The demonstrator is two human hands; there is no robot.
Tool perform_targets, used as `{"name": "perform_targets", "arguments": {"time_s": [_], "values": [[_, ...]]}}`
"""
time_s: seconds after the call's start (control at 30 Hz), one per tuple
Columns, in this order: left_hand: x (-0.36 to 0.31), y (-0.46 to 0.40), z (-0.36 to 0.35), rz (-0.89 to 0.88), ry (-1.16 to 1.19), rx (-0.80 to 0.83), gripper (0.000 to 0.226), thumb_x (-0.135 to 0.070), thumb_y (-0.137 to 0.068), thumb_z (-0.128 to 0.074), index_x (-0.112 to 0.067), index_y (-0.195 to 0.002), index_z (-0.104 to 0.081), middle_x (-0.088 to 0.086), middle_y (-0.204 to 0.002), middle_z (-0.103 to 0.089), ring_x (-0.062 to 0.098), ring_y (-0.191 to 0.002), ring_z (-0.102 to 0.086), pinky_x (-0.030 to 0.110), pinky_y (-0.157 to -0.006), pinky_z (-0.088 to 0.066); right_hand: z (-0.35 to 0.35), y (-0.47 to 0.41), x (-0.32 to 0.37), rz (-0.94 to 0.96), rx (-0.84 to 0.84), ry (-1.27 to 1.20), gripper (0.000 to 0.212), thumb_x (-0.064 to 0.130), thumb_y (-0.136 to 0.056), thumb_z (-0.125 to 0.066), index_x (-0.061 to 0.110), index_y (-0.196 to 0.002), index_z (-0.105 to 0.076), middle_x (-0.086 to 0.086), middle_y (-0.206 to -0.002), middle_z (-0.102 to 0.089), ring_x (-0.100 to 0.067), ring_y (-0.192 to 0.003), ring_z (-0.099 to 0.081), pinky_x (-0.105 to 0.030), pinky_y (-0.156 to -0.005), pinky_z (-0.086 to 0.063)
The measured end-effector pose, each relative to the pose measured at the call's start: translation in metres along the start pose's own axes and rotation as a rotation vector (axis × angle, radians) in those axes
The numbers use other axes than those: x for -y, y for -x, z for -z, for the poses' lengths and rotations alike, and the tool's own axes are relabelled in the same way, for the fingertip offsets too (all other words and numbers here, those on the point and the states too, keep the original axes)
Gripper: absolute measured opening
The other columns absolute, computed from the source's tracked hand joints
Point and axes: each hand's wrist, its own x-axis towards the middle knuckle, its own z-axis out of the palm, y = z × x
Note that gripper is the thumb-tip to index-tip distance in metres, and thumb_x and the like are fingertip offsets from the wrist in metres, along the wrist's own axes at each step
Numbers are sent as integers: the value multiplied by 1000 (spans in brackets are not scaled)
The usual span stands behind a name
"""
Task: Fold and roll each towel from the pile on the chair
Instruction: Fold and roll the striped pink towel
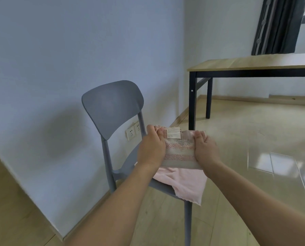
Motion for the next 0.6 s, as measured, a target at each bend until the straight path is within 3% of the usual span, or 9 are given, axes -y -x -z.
{"name": "perform_targets", "arguments": {"time_s": [0.2, 0.43, 0.6], "values": [[-14, -1, 0, 106, 94, 0, 30, -37, -103, -28, -14, -108, -46, -3, -92, -53, 22, -82, -50, 32, -70, -35, 13, 1, 16, 164, -139, 46, 39, 42, -100, -34, 11, -93, -56, 1, -82, -54, -22, -81, -50, -30, -70, -33], [-8, -43, -47, 60, 316, 143, 20, -31, -103, -35, -18, -109, -49, -13, -89, -51, 7, -82, -49, 25, -71, -35, 18, -67, -5, -2, -88, -24, 41, 44, -98, -37, 9, -95, -58, 0, -79, -54, -23, -78, -52, -35, -69, -41], [13, -96, -133, 126, 295, 132, 26, -29, -103, -36, -14, -86, -47, -8, -72, -48, 7, -66, -44, 23, -58, -33, 6, -153, -39, -44, -48, -23, 40, 46, -98, -36, 13, -93, -57, 0, -81, -58, -21, -78, -55, -35, -71, -43]]}}
